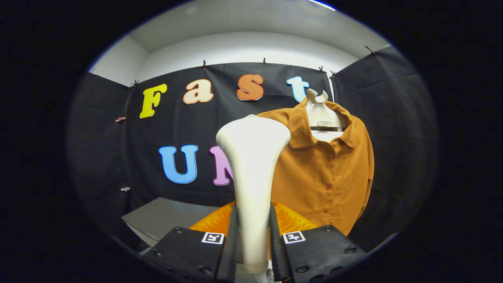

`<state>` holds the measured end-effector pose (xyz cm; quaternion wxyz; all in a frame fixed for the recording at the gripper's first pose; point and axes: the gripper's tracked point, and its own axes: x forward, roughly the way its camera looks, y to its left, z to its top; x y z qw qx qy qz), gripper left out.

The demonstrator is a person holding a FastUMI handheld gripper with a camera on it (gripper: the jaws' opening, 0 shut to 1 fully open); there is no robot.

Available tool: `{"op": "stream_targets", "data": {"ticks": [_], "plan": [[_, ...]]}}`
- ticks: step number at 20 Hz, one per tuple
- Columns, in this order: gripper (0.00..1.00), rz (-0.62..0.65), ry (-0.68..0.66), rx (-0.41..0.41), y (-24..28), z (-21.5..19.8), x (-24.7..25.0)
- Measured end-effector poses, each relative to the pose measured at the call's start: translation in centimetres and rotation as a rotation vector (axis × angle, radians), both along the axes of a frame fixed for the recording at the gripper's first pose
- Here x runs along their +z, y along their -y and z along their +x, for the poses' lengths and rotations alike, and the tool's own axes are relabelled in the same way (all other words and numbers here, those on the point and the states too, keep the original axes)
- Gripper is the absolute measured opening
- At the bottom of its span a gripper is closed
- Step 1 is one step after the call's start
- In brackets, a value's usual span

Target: Iron the clothes twice with a garment steamer, once on the left side and once on the right side.

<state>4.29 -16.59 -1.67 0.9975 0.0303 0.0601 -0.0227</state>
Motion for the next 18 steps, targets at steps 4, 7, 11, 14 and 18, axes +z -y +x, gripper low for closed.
{"op": "stream_targets", "data": {"ticks": [4,7,11,14,18], "plan": [[0.39,0.030,0.010,0.023,-5.0,-1.3,1.1],[0.39,0.010,0.024,0.018,-7.7,-1.9,1.8],[0.39,-0.002,0.047,0.028,-10.7,-2.8,2.6],[0.39,-0.008,0.068,0.035,-11.9,-3.0,3.2],[0.39,-0.003,0.070,0.032,-12.2,-3.1,3.4]]}}
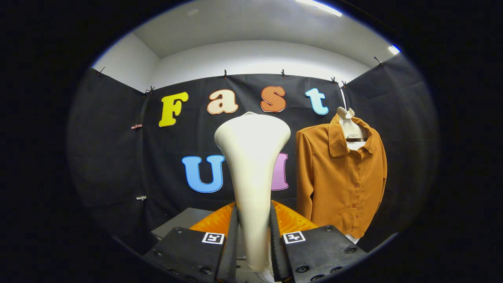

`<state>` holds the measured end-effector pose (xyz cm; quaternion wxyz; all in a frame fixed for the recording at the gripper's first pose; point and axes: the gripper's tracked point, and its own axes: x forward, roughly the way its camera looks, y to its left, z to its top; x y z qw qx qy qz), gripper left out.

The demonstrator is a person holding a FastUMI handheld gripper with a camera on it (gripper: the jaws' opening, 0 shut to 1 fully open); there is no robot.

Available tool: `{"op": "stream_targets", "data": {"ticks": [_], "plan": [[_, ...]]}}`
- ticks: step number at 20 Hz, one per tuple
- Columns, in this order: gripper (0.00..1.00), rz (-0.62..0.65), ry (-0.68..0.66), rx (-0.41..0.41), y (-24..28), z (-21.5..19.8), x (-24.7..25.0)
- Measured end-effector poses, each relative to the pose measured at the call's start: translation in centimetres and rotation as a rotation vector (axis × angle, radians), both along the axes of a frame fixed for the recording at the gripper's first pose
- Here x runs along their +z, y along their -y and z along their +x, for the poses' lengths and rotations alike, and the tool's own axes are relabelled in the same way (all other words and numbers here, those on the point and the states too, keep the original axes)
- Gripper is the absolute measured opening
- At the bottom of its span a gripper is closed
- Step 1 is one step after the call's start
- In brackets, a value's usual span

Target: Iron the clothes twice with a garment steamer, once on the left side and once on the right side.

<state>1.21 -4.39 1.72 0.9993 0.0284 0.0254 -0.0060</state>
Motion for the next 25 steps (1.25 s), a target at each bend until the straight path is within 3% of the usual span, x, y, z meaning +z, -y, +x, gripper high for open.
{"op": "stream_targets", "data": {"ticks": [25], "plan": [[0.39,-0.003,-0.030,0.006,1.8,-1.6,-0.5]]}}
